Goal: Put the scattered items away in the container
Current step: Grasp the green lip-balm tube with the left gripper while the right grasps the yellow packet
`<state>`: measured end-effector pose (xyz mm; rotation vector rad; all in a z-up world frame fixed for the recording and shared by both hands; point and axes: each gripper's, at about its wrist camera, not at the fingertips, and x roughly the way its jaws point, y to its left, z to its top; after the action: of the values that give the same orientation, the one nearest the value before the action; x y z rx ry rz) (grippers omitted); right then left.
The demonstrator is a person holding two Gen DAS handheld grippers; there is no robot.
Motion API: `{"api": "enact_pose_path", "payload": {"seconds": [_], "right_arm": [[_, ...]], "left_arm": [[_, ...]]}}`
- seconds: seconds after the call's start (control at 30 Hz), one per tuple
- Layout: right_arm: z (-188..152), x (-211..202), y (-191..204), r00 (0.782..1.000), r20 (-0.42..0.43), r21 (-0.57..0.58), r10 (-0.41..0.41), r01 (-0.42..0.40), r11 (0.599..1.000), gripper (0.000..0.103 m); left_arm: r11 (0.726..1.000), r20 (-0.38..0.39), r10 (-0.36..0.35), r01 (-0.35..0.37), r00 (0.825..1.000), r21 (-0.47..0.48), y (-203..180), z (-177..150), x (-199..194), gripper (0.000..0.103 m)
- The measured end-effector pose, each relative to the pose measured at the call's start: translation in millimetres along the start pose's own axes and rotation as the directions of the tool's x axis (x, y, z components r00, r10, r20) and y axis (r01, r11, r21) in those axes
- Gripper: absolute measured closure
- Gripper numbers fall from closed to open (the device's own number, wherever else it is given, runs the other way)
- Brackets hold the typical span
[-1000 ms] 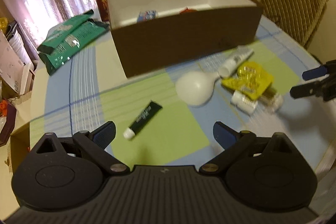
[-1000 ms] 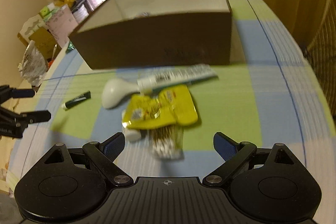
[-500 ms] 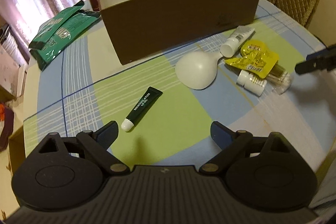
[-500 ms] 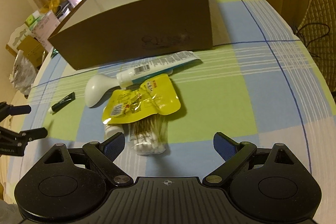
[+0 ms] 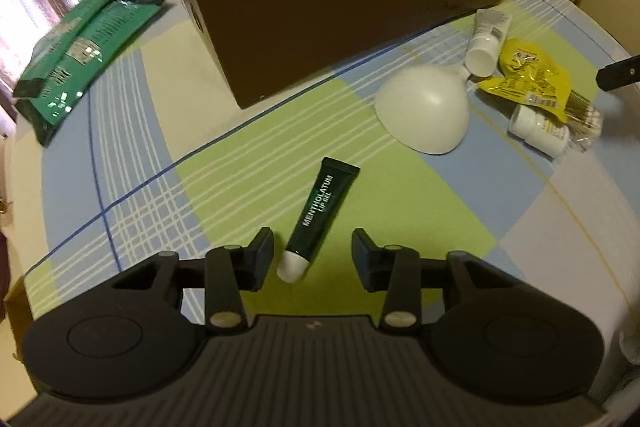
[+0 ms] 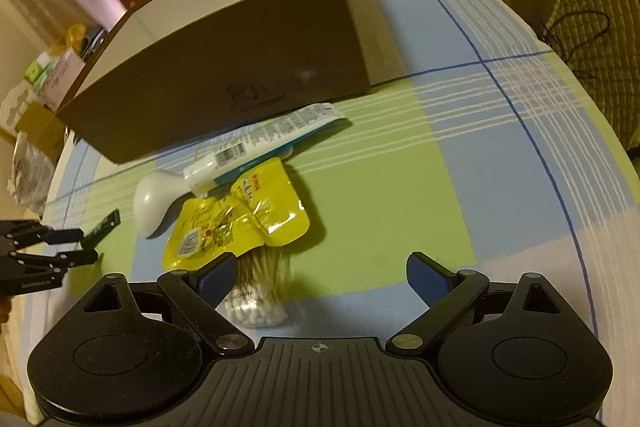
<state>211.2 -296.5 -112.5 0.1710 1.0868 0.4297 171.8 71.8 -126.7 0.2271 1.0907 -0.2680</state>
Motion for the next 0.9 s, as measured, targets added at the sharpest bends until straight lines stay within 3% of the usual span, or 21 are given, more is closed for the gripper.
{"api": "enact_pose_path", "payload": {"seconds": [0.07, 0.13, 0.17, 0.37, 0.53, 0.67, 0.77, 0.9], "right_arm": [[2.1, 1.0, -2.1, 1.000, 0.002, 0.021, 0.008, -0.008, 1.000, 0.007], [3.4, 1.2, -2.8, 1.000, 0.007, 0.035, 0.030, -0.030, 0.999, 0.007], [3.9, 1.3, -2.1, 0.999, 0.009, 0.038, 0.046, -0.046, 0.998, 0.007], [6.3, 5.8, 3.2, 0.981, 0.015, 0.056, 0.193, -0.194, 0.979, 0.007], [7.8, 18.0, -10.3, 0.959, 0.024, 0.210, 0.282, -0.280, 0.937, 0.007], [4.0, 29.0, -30.9, 0.936, 0.054, 0.386, 0.349, -0.342, 0.857, 0.007], [0.4, 38.8, -42.3, 0.908, 0.093, 0.491, 0.408, -0.398, 0.775, 0.033], [-4.3, 49.6, -54.0, 0.876, 0.185, 0.586, 0.445, -0.462, 0.666, 0.035]], "left_arm": [[0.999, 0.006, -0.040, 0.040, 0.999, -0.025, 6.2, 1.1, 3.6, 0.071], [0.996, 0.017, -0.078, 0.079, 0.997, -0.049, 9.6, 0.4, 3.9, 0.087], [0.995, 0.025, -0.082, 0.083, 0.996, -0.056, 9.2, -0.8, 3.4, 0.089], [0.984, 0.026, -0.106, 0.109, 0.994, -0.138, 6.0, -16.9, -8.0, 0.091], [0.969, 0.025, -0.117, 0.119, 0.993, -0.215, 0.5, -36.7, -20.9, 0.091], [0.960, 0.034, -0.118, 0.123, 0.992, -0.252, -1.7, -45.1, -26.2, 0.091], [0.956, 0.032, -0.118, 0.122, 0.993, -0.266, -0.6, -43.8, -25.8, 0.090], [0.960, 0.025, -0.113, 0.116, 0.993, -0.254, -1.6, -40.7, -24.9, 0.090]]}}
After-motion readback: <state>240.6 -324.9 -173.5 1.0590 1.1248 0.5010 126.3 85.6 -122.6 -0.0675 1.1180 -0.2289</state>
